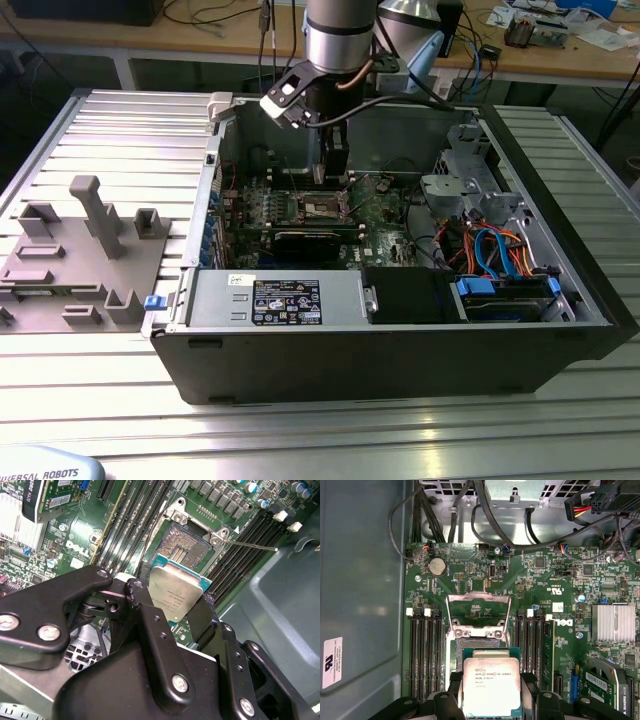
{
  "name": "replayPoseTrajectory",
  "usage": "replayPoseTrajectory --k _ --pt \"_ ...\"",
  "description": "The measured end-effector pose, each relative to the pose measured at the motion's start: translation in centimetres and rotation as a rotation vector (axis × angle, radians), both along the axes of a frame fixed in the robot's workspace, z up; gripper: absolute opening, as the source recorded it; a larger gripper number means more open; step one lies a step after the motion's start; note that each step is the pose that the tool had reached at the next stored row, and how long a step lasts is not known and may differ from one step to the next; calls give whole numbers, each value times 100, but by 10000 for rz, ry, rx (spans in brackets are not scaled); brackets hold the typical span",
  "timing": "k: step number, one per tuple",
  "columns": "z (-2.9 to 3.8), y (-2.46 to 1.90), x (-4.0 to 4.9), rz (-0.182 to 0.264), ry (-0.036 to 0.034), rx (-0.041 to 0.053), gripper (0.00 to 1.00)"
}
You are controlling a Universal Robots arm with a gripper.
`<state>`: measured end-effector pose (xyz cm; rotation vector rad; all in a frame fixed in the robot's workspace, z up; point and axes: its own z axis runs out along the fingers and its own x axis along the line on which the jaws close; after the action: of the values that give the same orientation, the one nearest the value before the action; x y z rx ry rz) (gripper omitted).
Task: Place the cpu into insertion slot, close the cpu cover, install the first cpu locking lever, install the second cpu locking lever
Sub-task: 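Place the cpu into insertion slot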
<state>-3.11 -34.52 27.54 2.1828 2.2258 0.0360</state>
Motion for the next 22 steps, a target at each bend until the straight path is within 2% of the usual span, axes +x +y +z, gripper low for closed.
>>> replayPoseTrajectory --k 22 --pt "-54 0 0 0 0 0 54"
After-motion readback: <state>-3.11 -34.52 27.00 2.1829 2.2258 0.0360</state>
